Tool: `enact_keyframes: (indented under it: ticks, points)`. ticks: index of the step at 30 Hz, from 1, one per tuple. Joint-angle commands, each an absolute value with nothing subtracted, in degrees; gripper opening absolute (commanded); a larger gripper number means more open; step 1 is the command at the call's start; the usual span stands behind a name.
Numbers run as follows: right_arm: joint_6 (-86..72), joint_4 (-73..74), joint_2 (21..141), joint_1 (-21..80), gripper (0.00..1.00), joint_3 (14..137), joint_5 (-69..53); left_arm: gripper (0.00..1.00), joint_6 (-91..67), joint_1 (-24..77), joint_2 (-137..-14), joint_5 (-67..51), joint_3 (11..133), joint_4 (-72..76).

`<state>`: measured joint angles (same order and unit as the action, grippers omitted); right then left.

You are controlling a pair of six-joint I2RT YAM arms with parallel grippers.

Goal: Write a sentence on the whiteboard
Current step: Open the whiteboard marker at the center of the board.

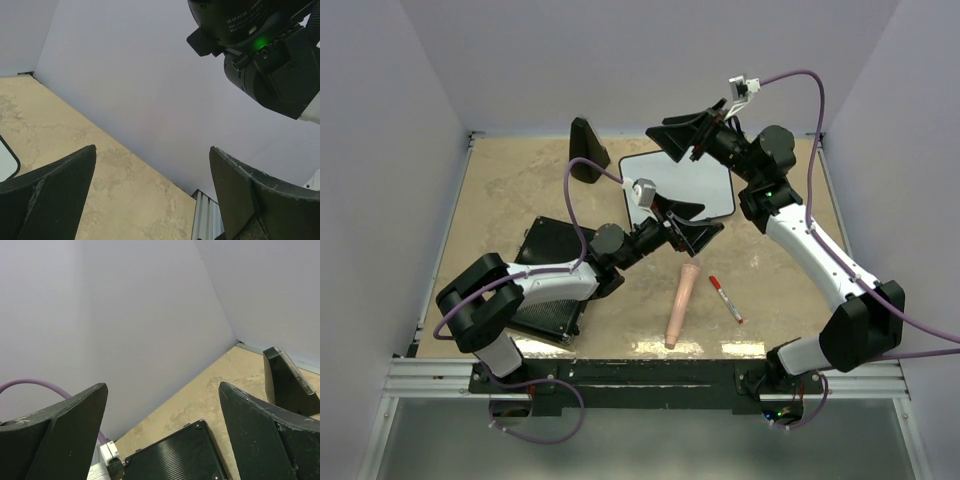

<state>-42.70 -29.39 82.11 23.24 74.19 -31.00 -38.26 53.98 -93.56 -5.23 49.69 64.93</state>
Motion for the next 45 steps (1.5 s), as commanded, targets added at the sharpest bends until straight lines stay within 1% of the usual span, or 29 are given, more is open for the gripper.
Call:
enact_keyframes:
  ticks: [1,10,13,15,17,21,22,23,24,25,26,27,28,29,30,31,32,33,34,35,36,38,40,41,44,45]
  points:
    - [-43.3,-33.4,79.1,23.7,0.99,73.4,-30.9,1.0,-36.1,53.7,-91.8,-4.7,48.9,69.8]
    - [-42.2,-31.1,75.2,23.8,0.99,71.2,-28.7,1.0,-37.6,54.1,-92.7,-6.6,49.3,70.9]
    - [-42.8,-32.3,74.1,23.7,0.99,69.7,-28.8,1.0,-36.1,55.1,-91.3,-5.5,49.3,68.2]
    - [-43.7,-32.4,75.8,23.9,0.99,70.2,-30.8,1.0,-35.5,55.5,-90.7,-4.1,49.0,66.9]
    - [-45.3,-34.4,79.6,24.1,0.99,71.0,-33.5,1.0,-35.4,55.5,-89.7,-2.2,47.6,66.0]
    - [-47.4,-41.9,78.8,24.0,0.99,65.9,-35.1,1.0,-33.8,56.2,-90.0,-1.5,47.6,63.6]
    - [-46.9,-40.5,79.2,24.0,0.99,66.4,-35.9,1.0,-33.7,56.5,-89.9,-2.5,47.4,63.4]
    - [-44.9,-38.3,80.5,23.7,0.99,70.2,-39.8,1.0,-32.6,56.4,-89.8,-5.0,46.9,65.8]
    - [-42.0,-33.3,81.5,23.2,0.99,73.3,-43.3,1.0,-31.8,56.3,-89.5,-7.1,46.4,66.8]
    - [-38.0,-26.8,81.8,21.8,0.99,76.9,-44.3,1.0,-31.7,56.0,-88.0,-6.7,45.1,64.6]
    - [-29.3,-21.0,81.9,20.9,0.99,82.9,-43.5,1.0,-30.8,56.1,-86.9,-5.7,43.9,63.4]
    - [-24.9,-13.8,80.9,19.8,0.99,84.9,-42.7,1.0,-30.3,56.0,-85.7,-4.8,40.6,62.4]
    - [-19.8,-9.2,80.2,18.2,0.99,86.7,-40.7,1.0,-30.1,55.8,-83.0,-2.1,38.9,59.7]
    - [-9.2,-4.4,79.4,17.4,0.99,90.5,-34.9,1.0,-30.7,55.7,-81.4,-0.4,37.3,57.6]
    - [-5.8,4.5,78.3,16.7,0.99,91.7,-28.0,1.0,-31.0,55.4,-79.7,1.3,35.4,54.5]
    - [-3.6,7.4,77.8,15.8,0.99,92.2,-21.1,1.0,-31.1,54.2,-75.8,3.7,35.0,47.1]
    - [-0.4,8.9,77.6,14.6,0.99,91.2,-17.2,1.0,-31.2,53.7,-73.7,5.3,34.9,42.8]
    - [1.7,13.1,77.8,12.6,0.99,90.9,-20.0,1.0,-31.3,52.7,-71.5,6.9,35.5,38.4]
    - [3.0,15.4,78.7,8.3,0.99,90.5,-23.1,1.0,-31.0,50.4,-67.4,8.0,36.1,30.8]
    - [4.7,16.9,78.7,6.5,0.99,88.1,-26.8,1.0,-30.2,48.7,-65.4,7.8,36.6,27.7]
    - [6.7,18.9,78.4,5.4,0.99,86.3,-33.0,1.0,-29.9,47.0,-63.6,7.3,37.8,25.0]
    - [14.5,22.3,76.5,5.2,0.99,82.2,-32.6,1.0,-27.7,41.9,-59.5,4.0,39.2,17.3]
    - [16.3,22.5,72.5,5.4,0.99,78.1,-31.3,1.0,-25.3,37.7,-57.8,1.2,41.7,9.9]
    - [17.7,22.4,71.4,5.4,0.99,74.1,-31.0,1.0,-22.9,36.7,-57.5,-1.3,42.7,7.2]
    - [21.9,25.1,68.6,6.2,0.99,68.1,-32.0,1.0,-17.3,35.0,-56.7,-2.0,46.9,-3.2]
    - [24.0,28.2,68.4,6.1,0.99,66.8,-32.9,1.0,-15.7,35.0,-56.5,-2.1,49.0,-5.3]
